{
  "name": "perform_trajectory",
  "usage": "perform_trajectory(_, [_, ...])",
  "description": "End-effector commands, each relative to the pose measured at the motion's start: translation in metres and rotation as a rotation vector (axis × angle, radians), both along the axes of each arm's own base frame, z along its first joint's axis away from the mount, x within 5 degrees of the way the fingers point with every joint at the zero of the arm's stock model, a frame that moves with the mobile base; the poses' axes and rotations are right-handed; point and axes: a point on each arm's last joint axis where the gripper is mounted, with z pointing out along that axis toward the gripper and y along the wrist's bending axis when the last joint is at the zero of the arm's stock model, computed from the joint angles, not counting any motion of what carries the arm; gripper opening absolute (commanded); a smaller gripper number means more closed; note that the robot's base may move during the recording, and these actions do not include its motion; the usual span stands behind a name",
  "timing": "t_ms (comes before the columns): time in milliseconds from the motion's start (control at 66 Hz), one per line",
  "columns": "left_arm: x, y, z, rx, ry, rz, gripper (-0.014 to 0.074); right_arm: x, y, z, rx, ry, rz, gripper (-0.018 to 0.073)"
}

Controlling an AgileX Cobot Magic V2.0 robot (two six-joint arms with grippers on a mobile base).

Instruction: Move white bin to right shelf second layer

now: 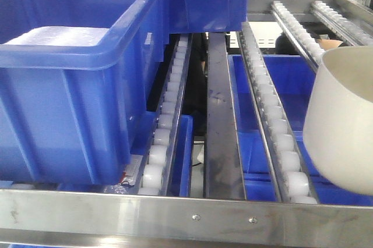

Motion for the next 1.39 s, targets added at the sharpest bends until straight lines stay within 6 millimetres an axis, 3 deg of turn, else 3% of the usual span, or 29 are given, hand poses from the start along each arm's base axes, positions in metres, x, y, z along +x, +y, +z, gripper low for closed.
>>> perform_trajectory(0, [0.0,0.0,-0.004,-0.017,-0.059,0.001,0.0085,0.006,-0.001,0.019,-0.001,-0.113,-0.003,0.0049])
perform_trajectory(318, [0.0,0.0,-0.004,-0.017,-0.059,0.001,0.0085,0.003,-0.001,0.015,-0.005,-0.072,0.002,0.0056])
perform_trajectory(545, [0.0,0.0,-0.004,-0.017,-0.059,0.001,0.0085,-0.003,0.0,0.003,-0.004,-0.029,0.002,0.0167])
perform_trajectory(742, [0.0,0.0,-0.004,-0.017,-0.059,0.001,0.0085,-0.003,0.0,0.002,-0.003,-0.031,0.002,0.0183])
perform_trajectory(848, [0.0,0.0,-0.004,-0.017,-0.059,0.001,0.0085,-0.003,0.0,0.003,0.009,-0.033,-0.004,0.0246])
perform_trajectory(924, [0.0,0.0,-0.004,-0.017,-0.059,0.001,0.0085,-0.003,0.001,0.004,0.016,-0.043,-0.008,0.034])
perform_trajectory(1030, [0.0,0.0,-0.004,-0.017,-0.059,0.001,0.0085,-0.007,0.001,0.011,0.018,-0.076,-0.01,0.0393])
perform_trajectory(1379, [0.0,0.0,-0.004,-0.017,-0.059,0.001,0.0085,-0.044,0.002,0.059,0.013,-0.267,-0.004,0.0388])
